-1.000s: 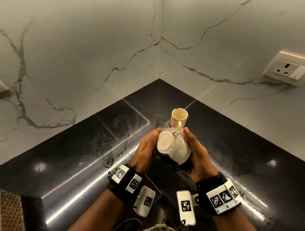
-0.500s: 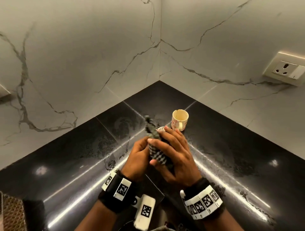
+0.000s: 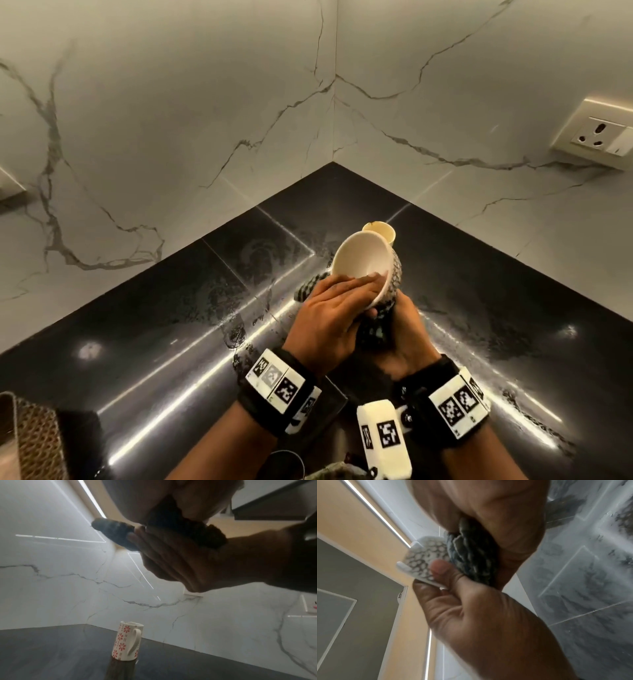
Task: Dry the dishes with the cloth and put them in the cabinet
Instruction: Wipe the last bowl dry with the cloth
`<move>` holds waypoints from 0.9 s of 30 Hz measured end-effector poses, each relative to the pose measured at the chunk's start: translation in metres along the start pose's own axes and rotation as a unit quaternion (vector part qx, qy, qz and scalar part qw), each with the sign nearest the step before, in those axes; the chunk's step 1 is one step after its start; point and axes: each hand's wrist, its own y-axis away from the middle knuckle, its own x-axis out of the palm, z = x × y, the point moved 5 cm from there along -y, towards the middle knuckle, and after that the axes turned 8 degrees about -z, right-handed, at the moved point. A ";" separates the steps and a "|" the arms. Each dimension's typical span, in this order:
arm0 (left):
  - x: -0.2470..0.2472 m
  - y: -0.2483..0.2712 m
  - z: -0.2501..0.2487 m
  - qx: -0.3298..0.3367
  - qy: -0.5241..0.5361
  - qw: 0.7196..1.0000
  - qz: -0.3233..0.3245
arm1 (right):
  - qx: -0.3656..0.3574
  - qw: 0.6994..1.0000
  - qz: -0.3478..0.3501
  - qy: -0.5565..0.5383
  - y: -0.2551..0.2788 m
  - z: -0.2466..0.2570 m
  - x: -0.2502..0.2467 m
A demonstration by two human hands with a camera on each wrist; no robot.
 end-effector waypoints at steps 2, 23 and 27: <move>0.002 0.003 0.013 -0.026 -0.046 0.999 0.000 | -0.014 1.000 -0.018 0.005 0.001 -0.003 -0.009; -0.025 0.021 0.035 -0.403 0.388 0.824 -0.091 | -0.418 0.751 -0.047 0.509 0.022 0.011 0.010; -0.032 0.013 0.044 -0.441 0.421 0.773 -0.177 | -0.446 0.779 0.053 0.438 0.041 0.001 0.029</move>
